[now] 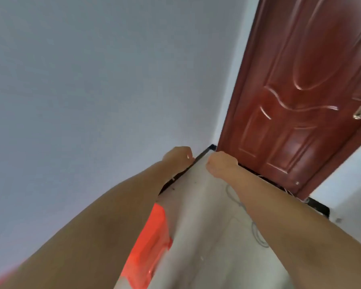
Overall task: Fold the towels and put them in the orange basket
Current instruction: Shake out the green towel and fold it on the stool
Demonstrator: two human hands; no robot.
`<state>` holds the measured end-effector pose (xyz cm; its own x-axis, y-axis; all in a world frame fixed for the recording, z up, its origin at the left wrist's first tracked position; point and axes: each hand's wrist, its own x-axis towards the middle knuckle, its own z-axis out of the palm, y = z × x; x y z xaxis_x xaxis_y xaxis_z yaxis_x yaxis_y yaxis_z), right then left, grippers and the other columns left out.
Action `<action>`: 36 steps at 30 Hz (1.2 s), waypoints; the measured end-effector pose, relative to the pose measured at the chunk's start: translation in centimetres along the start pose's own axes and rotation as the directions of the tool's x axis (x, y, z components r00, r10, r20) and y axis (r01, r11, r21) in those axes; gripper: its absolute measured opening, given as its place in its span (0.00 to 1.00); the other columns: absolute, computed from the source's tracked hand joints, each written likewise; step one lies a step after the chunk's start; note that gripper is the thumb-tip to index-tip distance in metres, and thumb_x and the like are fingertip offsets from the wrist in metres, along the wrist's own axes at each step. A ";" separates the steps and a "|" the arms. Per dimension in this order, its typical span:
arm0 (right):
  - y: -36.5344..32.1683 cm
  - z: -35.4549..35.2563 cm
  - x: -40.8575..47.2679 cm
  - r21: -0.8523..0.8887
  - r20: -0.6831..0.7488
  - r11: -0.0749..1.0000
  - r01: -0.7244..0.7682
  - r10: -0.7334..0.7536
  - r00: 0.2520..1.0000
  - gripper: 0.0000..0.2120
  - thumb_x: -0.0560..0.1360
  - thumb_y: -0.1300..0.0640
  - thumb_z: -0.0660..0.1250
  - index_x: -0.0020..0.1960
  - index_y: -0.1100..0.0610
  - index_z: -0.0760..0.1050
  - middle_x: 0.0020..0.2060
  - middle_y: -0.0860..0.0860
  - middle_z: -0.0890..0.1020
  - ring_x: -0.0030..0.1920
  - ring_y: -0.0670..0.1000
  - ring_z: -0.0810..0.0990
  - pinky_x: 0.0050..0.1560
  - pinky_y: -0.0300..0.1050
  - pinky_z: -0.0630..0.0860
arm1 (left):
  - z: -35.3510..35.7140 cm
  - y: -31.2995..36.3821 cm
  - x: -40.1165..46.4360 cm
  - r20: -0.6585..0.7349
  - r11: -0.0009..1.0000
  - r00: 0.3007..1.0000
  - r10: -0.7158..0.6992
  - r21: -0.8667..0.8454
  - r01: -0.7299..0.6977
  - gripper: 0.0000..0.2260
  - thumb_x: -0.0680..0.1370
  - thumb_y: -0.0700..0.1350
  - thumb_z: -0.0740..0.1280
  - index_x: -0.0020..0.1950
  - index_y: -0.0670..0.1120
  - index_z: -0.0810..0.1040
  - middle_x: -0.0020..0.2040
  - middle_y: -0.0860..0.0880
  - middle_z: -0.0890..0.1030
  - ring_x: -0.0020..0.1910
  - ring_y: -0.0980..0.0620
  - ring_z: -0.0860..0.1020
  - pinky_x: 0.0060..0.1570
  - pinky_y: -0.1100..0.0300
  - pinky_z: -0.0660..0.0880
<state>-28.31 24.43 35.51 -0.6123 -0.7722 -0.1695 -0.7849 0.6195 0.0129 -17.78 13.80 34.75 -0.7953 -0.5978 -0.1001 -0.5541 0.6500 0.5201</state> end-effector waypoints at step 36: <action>-57.8 19.3 -22.5 0.011 0.372 0.611 0.791 -0.737 0.564 0.13 0.77 0.57 0.55 0.53 0.57 0.78 0.57 0.57 0.80 0.52 0.57 0.78 0.51 0.45 0.72 | -2.7 -46.3 -57.5 -0.063 0.301 0.303 -0.951 -0.421 0.856 0.07 0.76 0.44 0.62 0.47 0.43 0.78 0.45 0.45 0.79 0.44 0.48 0.74 0.42 0.60 0.70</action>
<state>32.64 8.67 19.59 0.2686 -0.8401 -0.4713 -0.9632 -0.2311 -0.1370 54.30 16.78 18.70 0.3010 -0.8290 -0.4713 -0.7436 -0.5135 0.4283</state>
